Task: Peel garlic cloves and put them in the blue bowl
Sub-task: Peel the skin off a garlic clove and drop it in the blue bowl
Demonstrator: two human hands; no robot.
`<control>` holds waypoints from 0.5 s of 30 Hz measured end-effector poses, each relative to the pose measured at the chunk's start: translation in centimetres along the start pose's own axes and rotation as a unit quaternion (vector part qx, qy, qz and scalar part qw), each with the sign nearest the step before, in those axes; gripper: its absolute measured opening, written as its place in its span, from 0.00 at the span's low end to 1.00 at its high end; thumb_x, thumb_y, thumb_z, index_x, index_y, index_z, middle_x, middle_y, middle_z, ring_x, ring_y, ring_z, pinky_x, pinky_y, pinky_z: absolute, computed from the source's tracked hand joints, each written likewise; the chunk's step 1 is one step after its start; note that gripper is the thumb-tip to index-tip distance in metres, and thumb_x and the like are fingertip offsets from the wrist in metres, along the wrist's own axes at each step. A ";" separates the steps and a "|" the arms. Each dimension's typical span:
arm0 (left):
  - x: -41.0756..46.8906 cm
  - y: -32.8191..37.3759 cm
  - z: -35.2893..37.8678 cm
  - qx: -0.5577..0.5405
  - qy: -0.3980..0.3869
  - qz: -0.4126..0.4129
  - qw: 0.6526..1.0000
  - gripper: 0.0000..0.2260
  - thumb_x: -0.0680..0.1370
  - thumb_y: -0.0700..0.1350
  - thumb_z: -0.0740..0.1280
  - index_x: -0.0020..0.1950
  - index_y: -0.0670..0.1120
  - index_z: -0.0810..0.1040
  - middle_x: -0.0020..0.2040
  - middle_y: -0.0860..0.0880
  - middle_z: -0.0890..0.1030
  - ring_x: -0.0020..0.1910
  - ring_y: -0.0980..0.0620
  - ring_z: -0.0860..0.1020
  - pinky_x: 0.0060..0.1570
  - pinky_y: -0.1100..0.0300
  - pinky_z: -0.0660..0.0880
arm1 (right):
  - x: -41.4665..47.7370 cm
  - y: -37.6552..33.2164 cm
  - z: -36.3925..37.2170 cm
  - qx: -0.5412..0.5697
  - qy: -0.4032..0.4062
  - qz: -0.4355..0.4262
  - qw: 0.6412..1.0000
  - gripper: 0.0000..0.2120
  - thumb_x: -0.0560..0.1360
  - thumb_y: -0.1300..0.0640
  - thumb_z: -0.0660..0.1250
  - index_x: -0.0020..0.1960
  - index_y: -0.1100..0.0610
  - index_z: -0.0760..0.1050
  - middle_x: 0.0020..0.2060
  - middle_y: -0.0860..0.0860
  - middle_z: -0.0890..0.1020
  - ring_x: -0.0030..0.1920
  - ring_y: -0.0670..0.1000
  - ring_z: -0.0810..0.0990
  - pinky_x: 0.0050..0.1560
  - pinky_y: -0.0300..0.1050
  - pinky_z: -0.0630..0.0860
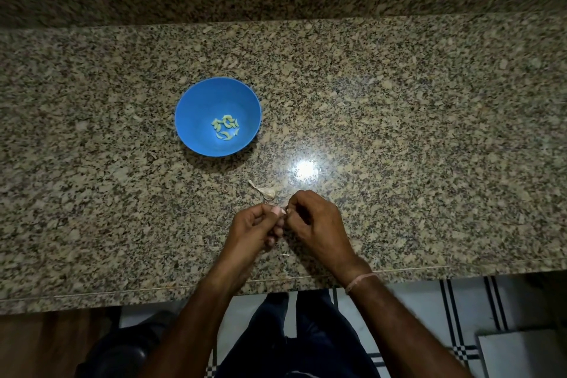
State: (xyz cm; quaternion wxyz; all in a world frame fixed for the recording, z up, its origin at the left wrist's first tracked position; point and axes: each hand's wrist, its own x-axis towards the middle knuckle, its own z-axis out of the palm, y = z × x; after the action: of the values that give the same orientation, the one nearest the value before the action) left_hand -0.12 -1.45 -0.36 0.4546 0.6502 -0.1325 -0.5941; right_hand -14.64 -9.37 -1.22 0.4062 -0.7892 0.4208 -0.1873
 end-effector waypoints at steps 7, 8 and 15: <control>-0.2 0.0 0.9 0.031 0.077 0.044 0.996 0.11 0.82 0.45 0.70 0.47 0.38 0.83 0.36 0.45 0.82 0.32 0.55 0.76 0.30 0.63 0.70 | -0.4 -0.9 0.1 0.178 0.016 0.093 0.979 0.02 0.79 0.60 0.74 0.51 0.56 0.85 0.44 0.46 0.87 0.47 0.47 0.86 0.50 0.46 0.83; -0.2 -0.1 0.9 0.057 0.081 0.058 0.993 0.11 0.82 0.46 0.70 0.46 0.40 0.83 0.35 0.47 0.82 0.31 0.55 0.76 0.30 0.61 0.70 | -0.4 -1.1 0.2 0.186 0.022 0.100 0.977 0.01 0.78 0.60 0.74 0.49 0.56 0.85 0.42 0.46 0.87 0.45 0.47 0.86 0.49 0.48 0.83; -0.2 -0.4 0.8 0.283 0.138 0.179 0.932 0.13 0.83 0.46 0.66 0.40 0.46 0.79 0.33 0.45 0.78 0.34 0.44 0.76 0.32 0.52 0.70 | -0.5 -1.3 0.6 0.228 0.013 0.165 0.959 0.02 0.78 0.60 0.74 0.46 0.55 0.85 0.40 0.49 0.87 0.44 0.51 0.86 0.49 0.50 0.84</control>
State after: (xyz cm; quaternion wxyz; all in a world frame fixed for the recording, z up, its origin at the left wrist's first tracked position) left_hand -1.07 -1.45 -0.37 0.3640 0.7934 -0.3449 -0.3450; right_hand -13.88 -8.31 -0.55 0.5956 -0.5928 0.4960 -0.2189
